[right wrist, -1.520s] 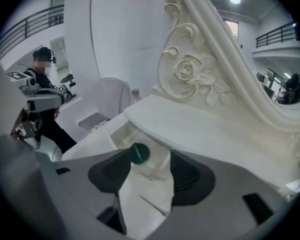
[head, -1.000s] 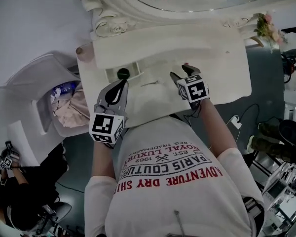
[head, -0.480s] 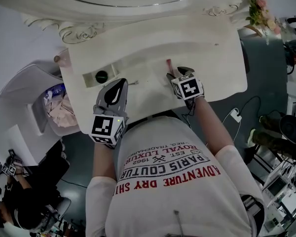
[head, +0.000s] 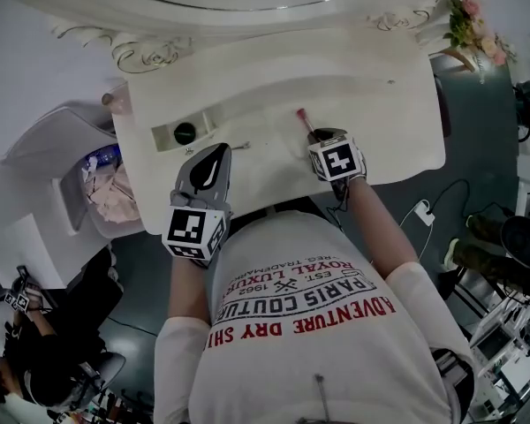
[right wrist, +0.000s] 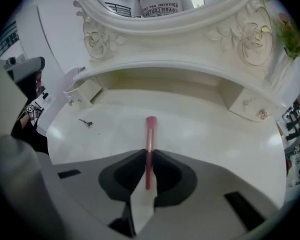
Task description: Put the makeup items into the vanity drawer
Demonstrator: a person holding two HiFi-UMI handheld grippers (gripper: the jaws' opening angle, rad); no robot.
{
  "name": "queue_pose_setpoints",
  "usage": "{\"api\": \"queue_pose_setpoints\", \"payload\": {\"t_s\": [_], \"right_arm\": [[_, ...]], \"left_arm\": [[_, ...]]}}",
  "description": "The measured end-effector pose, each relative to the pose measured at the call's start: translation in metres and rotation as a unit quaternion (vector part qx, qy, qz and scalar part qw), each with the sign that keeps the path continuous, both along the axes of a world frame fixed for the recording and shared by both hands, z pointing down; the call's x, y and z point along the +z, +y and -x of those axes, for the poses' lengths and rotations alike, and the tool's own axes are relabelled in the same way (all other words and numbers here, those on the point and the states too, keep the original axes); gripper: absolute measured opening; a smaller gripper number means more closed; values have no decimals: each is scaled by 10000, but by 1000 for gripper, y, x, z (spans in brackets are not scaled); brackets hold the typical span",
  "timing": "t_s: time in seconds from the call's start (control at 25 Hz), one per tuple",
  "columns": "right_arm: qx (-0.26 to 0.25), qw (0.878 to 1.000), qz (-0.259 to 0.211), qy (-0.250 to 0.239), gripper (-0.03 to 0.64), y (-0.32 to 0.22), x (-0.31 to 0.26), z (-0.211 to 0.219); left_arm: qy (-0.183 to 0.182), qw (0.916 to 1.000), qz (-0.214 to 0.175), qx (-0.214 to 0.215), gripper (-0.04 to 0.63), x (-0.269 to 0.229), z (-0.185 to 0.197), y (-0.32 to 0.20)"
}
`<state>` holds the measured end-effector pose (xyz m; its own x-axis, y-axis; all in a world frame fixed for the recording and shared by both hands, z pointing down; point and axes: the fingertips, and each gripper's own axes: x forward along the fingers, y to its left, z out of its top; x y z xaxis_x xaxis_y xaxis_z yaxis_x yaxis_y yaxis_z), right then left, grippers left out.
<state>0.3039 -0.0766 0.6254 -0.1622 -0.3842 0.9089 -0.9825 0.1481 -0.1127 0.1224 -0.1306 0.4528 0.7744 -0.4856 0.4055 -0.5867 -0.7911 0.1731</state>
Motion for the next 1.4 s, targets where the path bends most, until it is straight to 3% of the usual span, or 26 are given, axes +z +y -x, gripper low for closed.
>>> {"api": "queue_pose_setpoints", "payload": {"t_s": [0.32, 0.72, 1.08, 1.4], "right_arm": [[-234, 9987, -420, -148, 54, -15, -30, 30], [-788, 9900, -1094, -407, 50, -54, -83, 100], [-1751, 9721, -1447, -579, 49, -88, -112, 181], [-2750, 9503, -1251, -753, 50, -100, -102, 251]], "left_arm": [[132, 9994, -251, -190, 11, -18, 24, -1], [106, 9960, -505, -727, 11, -37, 99, -7], [103, 9879, -641, -1411, 11, -44, 166, -6], [28, 9746, -579, -2164, 11, -40, 222, 3]]}}
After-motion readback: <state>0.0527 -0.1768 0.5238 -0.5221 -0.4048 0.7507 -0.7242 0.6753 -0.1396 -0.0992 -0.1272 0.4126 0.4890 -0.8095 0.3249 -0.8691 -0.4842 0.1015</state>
